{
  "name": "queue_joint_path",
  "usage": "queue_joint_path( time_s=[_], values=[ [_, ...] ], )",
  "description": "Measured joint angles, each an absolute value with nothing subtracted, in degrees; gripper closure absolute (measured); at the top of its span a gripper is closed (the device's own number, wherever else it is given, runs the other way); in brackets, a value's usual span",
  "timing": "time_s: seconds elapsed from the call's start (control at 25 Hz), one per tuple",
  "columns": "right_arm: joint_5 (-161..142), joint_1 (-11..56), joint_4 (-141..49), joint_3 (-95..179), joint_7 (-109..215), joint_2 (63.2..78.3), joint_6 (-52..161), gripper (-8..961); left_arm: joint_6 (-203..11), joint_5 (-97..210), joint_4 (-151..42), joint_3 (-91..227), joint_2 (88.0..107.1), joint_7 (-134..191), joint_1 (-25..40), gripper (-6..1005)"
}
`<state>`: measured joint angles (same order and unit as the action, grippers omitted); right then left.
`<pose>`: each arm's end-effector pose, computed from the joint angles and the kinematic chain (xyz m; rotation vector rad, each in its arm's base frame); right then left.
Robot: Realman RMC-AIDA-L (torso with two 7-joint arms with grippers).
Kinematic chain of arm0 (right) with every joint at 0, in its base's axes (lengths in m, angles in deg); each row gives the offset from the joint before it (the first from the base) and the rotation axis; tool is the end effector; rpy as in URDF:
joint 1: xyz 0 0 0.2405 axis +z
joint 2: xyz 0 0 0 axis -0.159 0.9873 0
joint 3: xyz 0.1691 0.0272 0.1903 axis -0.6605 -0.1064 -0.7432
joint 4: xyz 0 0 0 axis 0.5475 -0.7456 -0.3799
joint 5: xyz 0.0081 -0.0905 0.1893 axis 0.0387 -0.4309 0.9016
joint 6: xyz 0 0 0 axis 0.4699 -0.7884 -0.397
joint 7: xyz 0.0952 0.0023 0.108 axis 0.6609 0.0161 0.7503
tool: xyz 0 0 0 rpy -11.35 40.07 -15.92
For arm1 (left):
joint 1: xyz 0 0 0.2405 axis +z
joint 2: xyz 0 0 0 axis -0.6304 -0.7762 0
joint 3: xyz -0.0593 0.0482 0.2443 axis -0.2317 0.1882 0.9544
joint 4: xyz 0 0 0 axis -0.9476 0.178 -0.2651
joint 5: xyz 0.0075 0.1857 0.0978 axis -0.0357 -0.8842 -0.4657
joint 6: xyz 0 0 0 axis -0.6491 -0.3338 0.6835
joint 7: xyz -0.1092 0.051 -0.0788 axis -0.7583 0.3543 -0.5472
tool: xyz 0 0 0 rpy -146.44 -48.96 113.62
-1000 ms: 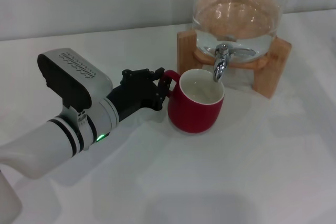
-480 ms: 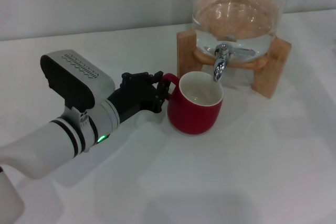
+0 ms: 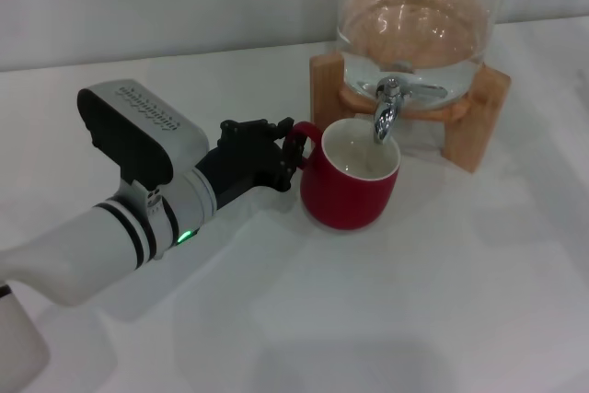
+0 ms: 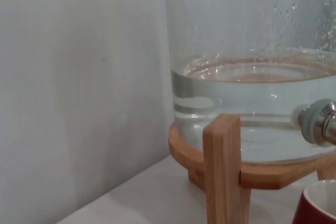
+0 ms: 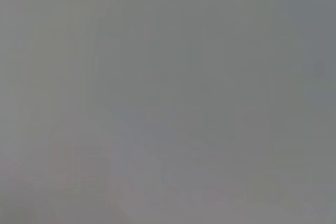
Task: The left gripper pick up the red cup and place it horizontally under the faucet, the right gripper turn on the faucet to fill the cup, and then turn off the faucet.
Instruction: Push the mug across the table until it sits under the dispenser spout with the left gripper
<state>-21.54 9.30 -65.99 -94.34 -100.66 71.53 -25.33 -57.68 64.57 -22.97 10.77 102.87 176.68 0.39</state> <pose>0.3743 0.3209 0.1196 -1.3532 0.4584 0.8141 -0.1744 0.3683 -0.1415 -2.4433 -0.3825 -0.5632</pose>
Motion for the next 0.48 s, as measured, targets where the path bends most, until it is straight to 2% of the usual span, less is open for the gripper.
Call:
queue_joint_path(
  time_s=[0.48],
  values=[
    [-21.5, 9.5, -66.0, -94.1, -100.6, 71.93, -25.9, 280, -58.6, 64.4, -23.5, 11.6, 102.88, 175.6, -1.3, 798]
  ],
)
